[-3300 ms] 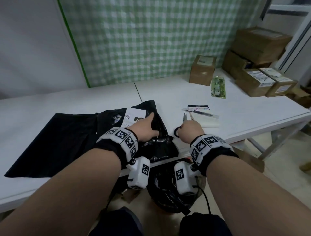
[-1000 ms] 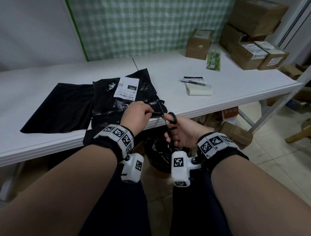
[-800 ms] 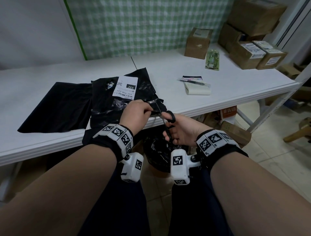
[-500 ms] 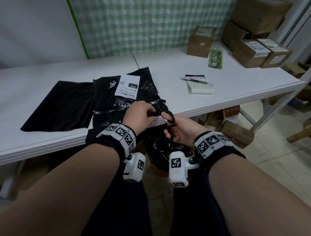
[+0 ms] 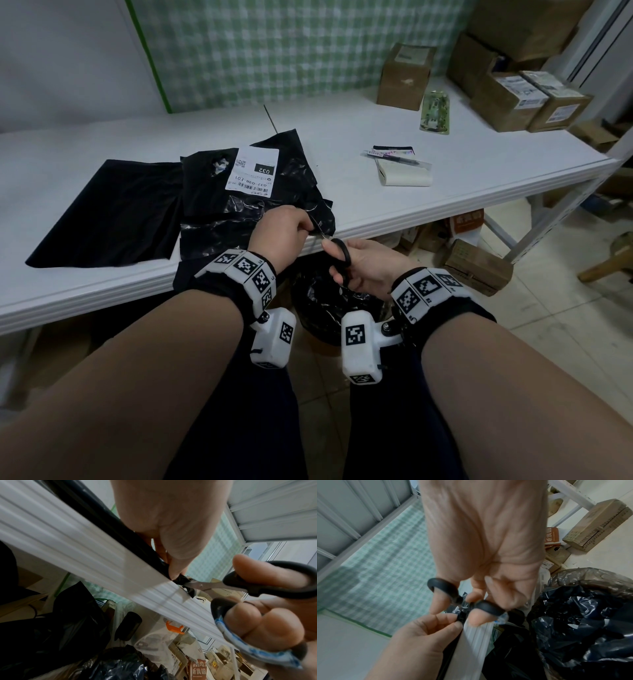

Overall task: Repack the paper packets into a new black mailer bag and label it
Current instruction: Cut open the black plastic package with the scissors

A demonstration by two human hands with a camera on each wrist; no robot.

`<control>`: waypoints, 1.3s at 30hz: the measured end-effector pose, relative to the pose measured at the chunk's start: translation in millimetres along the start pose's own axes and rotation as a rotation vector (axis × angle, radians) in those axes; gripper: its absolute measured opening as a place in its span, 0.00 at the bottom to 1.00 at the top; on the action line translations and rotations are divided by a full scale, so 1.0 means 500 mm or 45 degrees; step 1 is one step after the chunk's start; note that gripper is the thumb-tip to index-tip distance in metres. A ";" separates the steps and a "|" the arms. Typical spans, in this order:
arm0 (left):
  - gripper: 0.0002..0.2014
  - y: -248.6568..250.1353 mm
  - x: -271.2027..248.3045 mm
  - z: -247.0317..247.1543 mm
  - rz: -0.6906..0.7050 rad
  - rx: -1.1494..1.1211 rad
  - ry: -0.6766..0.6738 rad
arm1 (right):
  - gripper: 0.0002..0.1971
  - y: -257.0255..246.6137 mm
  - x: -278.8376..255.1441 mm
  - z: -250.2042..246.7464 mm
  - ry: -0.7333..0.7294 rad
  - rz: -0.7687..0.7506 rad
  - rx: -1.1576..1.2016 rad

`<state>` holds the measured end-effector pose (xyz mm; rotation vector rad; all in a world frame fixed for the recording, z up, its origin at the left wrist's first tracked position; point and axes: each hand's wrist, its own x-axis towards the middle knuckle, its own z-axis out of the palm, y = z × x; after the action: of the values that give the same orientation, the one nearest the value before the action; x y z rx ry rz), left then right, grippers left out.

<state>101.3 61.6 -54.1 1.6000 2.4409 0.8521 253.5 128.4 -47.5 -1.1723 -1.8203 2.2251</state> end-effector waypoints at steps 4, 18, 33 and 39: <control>0.08 -0.004 0.001 -0.002 0.018 -0.041 -0.006 | 0.13 0.000 0.002 0.005 -0.048 0.025 0.011; 0.07 -0.005 0.000 -0.018 0.021 -0.144 -0.028 | 0.20 -0.022 0.022 0.038 0.048 0.057 0.092; 0.06 -0.004 0.000 -0.028 0.027 -0.214 -0.040 | 0.22 -0.030 0.038 0.034 0.115 -0.012 0.082; 0.05 -0.014 0.005 -0.037 0.020 -0.220 -0.067 | 0.21 -0.030 0.049 0.044 0.088 -0.006 0.086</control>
<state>87.6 54.6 -41.6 1.5610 2.2543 0.9805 217.5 126.6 -46.9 -1.2156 -1.7071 2.1955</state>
